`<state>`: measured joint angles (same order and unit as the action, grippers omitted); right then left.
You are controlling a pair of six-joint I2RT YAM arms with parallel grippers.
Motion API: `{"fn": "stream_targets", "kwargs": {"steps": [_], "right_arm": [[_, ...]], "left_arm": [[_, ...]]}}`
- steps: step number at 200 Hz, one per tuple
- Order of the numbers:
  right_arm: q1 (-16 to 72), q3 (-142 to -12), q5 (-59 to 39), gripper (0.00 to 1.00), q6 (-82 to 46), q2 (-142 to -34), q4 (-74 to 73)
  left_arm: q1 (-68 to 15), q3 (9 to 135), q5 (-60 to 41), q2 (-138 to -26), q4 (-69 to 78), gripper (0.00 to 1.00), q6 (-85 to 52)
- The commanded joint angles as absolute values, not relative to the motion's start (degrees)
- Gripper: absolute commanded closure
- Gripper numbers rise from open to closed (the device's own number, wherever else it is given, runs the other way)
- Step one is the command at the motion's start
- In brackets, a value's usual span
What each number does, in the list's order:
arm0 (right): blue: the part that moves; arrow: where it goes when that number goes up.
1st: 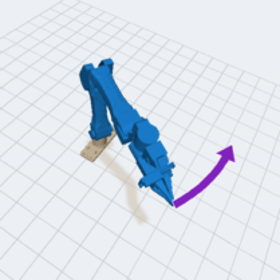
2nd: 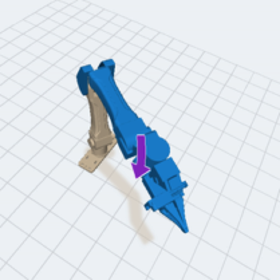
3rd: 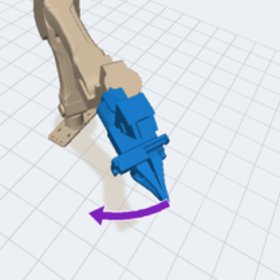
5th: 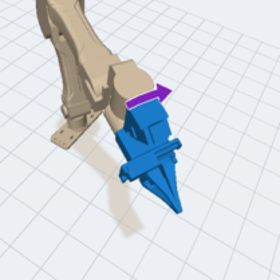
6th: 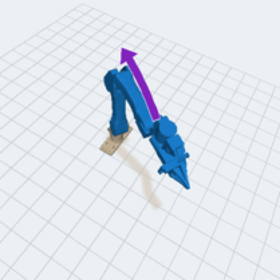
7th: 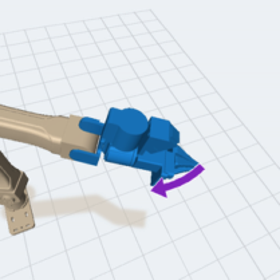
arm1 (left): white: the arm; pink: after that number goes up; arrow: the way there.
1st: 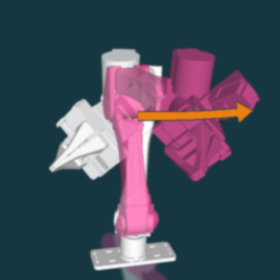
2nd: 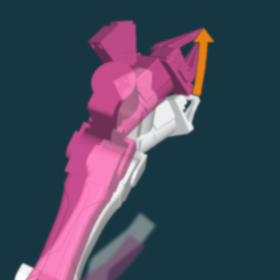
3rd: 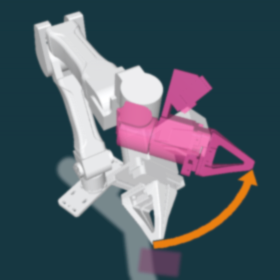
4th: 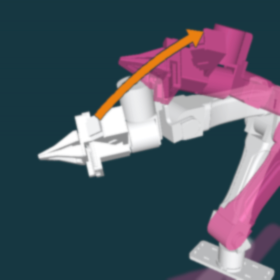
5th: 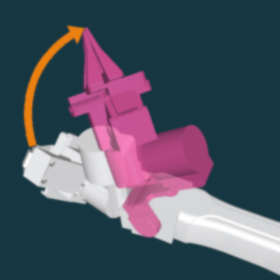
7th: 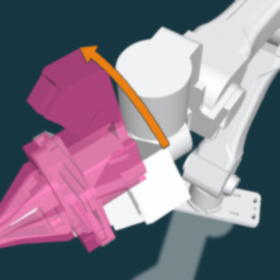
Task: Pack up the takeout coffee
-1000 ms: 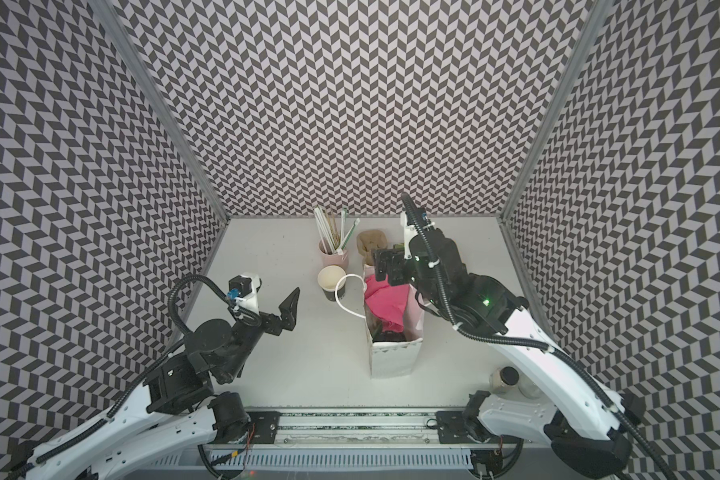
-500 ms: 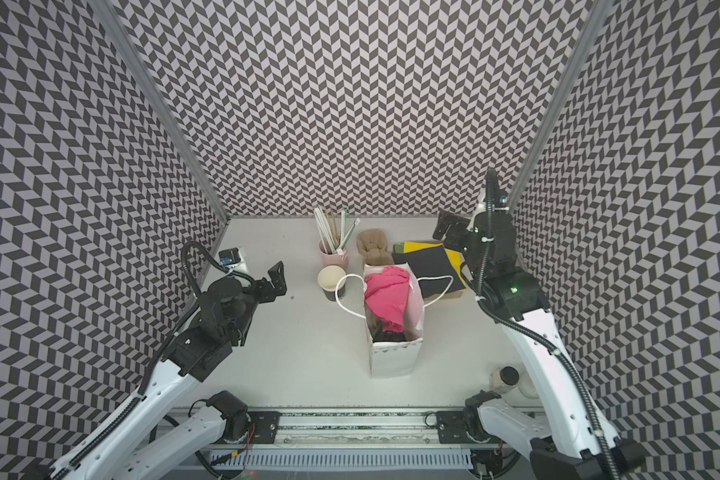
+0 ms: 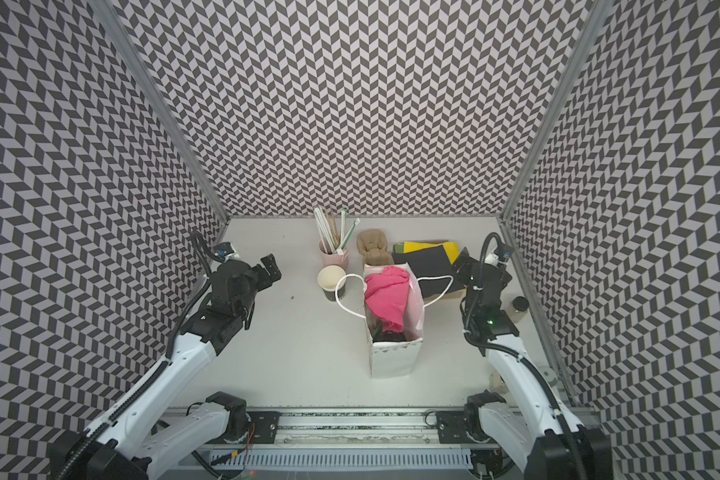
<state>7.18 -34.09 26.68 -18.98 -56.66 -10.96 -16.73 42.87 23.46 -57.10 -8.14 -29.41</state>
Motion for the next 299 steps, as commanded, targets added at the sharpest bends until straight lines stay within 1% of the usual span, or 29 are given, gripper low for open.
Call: {"fn": "stream_targets", "kwargs": {"steps": [1, 19, 40, 50, 69, 124, 168, 174, 190, 208, 213, 227, 238, 265, 274, 299], "right_arm": [[6.9, -31.4, 33.2, 0.01, -14.2, -58.9, -25.9], [6.9, -29.3, 31.5, 0.01, -11.5, -61.4, -30.2], [6.9, -28.1, 31.6, 0.01, -7.9, -65.5, -33.5], [6.9, -27.8, 30.6, 0.01, -5.5, -67.0, -34.6], [6.9, -23.7, 26.7, 0.01, -1.5, -69.0, -42.2], [6.9, -18.8, 22.9, 0.01, -3.3, -76.5, -52.7], [6.9, -13.2, 21.4, 0.01, -1.3, -82.4, -71.0], [7.0, -10.9, 21.2, 0.01, -1.0, -83.5, -73.5], [7.0, -9.9, 17.1, 0.01, 1.0, -86.6, -77.5], [7.1, -8.3, 17.8, 0.01, 1.8, -91.3, -88.6], [7.0, -8.7, 18.3, 0.01, 1.6, -91.0, -87.8], [7.0, -12.1, 19.4, 0.01, 0.0, -89.0, -77.3], [6.9, -14.1, 19.0, 0.01, -0.3, -87.8, -72.8], [6.9, -13.2, 19.3, 0.01, 0.1, -90.1, -79.9], [6.9, -10.9, 19.2, 0.01, 0.6, -91.0, -83.2], [6.9, -11.4, 19.2, 0.01, 0.2, -90.1, -80.3]], "left_arm": [[-15.9, 41.9, 25.3, -59.5, -3.7, 0.00, -29.6], [-15.6, 41.3, 26.2, -61.5, -1.3, 0.00, -28.1], [-14.6, 38.9, 27.8, -63.3, 2.6, 0.00, -26.2], [-13.5, 37.8, 27.8, -63.9, 3.8, 0.00, -26.5], [-11.3, 35.0, 26.0, -64.5, 7.5, 0.00, -27.8], [-9.2, 32.3, 28.6, -68.0, 14.7, 0.00, -24.9], [-8.5, 30.7, 31.0, -71.7, 20.6, 0.00, -19.7], [-8.4, 29.9, 31.6, -72.2, 22.3, 0.00, -18.8], [-8.2, 27.9, 33.1, -73.2, 27.6, 0.00, -16.5], [-7.6, 26.6, 33.0, -73.4, 32.2, 0.00, -15.5], [-7.6, 25.8, 32.9, -73.4, 34.2, 0.00, -14.7], [-7.5, 24.1, 32.4, -73.6, 38.9, 0.00, -13.1], [-7.4, 23.3, 31.6, -74.6, 41.4, 0.00, -12.6], [-7.2, 22.1, 30.7, -77.1, 47.6, 0.00, -7.0], [-7.1, 21.1, 30.1, -77.8, 50.8, 0.00, -5.1], [-7.1, 18.1, 28.4, -80.9, 59.3, 0.00, -2.7]]}}
